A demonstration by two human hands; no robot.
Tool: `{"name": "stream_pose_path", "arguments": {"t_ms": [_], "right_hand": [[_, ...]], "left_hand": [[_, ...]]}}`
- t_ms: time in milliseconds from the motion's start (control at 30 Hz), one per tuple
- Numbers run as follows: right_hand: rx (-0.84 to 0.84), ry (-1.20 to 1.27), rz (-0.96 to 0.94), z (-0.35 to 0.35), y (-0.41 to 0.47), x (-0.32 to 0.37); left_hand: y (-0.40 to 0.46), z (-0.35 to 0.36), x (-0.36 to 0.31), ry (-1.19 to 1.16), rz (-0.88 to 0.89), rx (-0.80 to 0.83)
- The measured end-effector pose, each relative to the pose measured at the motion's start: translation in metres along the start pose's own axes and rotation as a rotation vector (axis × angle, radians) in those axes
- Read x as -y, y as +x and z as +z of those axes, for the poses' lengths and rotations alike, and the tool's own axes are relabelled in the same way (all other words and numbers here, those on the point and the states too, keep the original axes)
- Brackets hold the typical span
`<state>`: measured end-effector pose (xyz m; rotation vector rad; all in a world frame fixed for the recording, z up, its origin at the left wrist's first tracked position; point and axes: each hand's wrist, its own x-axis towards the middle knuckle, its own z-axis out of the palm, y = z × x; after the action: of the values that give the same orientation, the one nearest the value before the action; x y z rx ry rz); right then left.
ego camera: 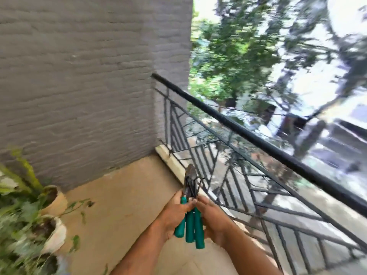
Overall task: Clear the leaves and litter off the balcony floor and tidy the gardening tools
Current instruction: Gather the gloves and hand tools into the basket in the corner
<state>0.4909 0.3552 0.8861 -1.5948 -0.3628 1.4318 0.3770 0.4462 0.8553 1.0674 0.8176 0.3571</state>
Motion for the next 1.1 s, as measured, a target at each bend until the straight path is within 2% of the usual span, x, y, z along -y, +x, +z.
{"name": "stream_pose_path", "arguments": {"t_ms": [67, 167, 300, 533, 667, 833, 967, 1000, 1100], "right_hand": [[-0.090, 0.093, -0.035, -0.010, -0.013, -0.013], [-0.281, 0.244, -0.093, -0.034, -0.040, -0.041], [-0.476, 0.347, -0.105, -0.065, -0.082, -0.074], [-0.796, 0.657, -0.137, -0.116, -0.175, -0.167], [-0.978, 0.874, -0.188, -0.132, -0.226, -0.215], [-1.121, 1.010, -0.220, -0.144, -0.287, -0.274], [-1.118, 1.112, -0.313, -0.157, -0.333, -0.322], [-1.128, 1.109, -0.318, -0.161, -0.347, -0.333], [-1.237, 1.005, -0.262, -0.173, -0.376, -0.357]], "left_hand": [[0.002, 0.020, 0.004, 0.091, -0.009, 0.070], [0.008, 0.059, 0.025, 0.241, -0.049, 0.257], [0.006, 0.110, 0.055, 0.405, -0.146, 0.403], [-0.062, 0.218, 0.116, 0.671, -0.276, 0.837], [-0.110, 0.268, 0.147, 0.726, -0.328, 0.990], [-0.162, 0.318, 0.182, 0.895, -0.319, 1.293], [-0.194, 0.350, 0.209, 0.885, -0.429, 1.479], [-0.203, 0.359, 0.216, 0.873, -0.455, 1.508], [-0.221, 0.389, 0.236, 0.861, -0.462, 1.452]]}}
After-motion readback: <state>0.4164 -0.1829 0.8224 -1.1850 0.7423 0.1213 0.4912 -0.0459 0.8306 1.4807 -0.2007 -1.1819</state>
